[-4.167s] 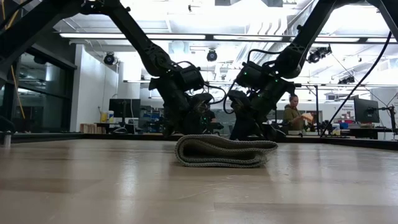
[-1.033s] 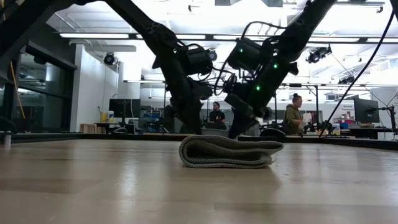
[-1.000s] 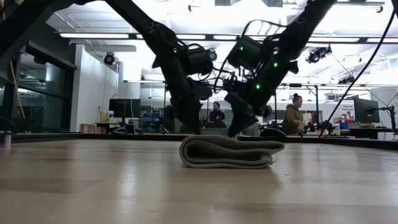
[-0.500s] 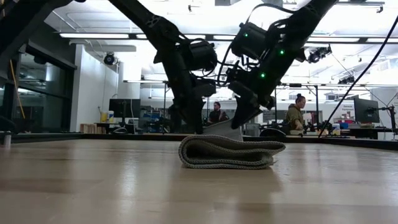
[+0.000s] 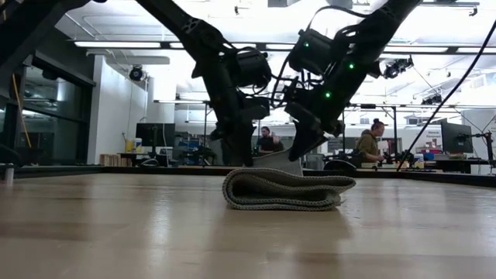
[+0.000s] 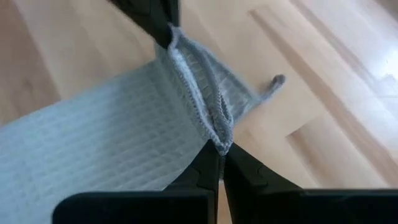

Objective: Fold microfiber towels
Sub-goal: Fold the gray microfiber towel

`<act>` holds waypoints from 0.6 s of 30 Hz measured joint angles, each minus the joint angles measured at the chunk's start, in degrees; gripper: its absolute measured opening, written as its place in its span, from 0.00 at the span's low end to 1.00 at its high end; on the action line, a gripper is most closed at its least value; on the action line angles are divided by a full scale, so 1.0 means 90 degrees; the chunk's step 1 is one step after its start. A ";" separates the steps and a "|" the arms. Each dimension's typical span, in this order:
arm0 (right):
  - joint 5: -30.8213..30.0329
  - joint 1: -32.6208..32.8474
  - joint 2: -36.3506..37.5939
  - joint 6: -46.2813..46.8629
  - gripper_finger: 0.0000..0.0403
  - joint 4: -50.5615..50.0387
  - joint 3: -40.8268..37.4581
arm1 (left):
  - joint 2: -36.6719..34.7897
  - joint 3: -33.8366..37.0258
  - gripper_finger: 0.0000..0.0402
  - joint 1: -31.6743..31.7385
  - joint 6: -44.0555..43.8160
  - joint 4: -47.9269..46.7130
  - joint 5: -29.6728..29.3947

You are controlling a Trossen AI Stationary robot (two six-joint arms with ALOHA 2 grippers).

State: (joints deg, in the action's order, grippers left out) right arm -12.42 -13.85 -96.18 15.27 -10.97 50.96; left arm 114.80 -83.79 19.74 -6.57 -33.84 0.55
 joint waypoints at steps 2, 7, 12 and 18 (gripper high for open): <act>0.0153 -0.0149 0.0000 -0.0004 0.01 0.0043 0.0000 | 0.0000 0.0000 0.00 0.0041 0.0050 0.0046 0.0038; 0.0735 -0.0480 0.0000 0.0013 0.01 0.0183 -0.0007 | 0.0007 0.0005 0.00 0.0182 0.0087 0.0045 0.0210; 0.0827 -0.0452 0.0000 0.0112 0.01 0.0291 -0.0015 | 0.0012 0.0012 0.00 0.0181 0.0202 0.0006 0.0282; 0.0663 -0.0306 0.0000 0.0101 0.01 0.0324 -0.0015 | 0.0015 0.0019 0.00 0.0186 0.0163 0.0046 0.0519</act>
State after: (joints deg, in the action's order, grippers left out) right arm -6.46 -16.60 -96.18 16.18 -8.05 50.83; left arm 114.94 -83.61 21.41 -5.11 -33.42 5.22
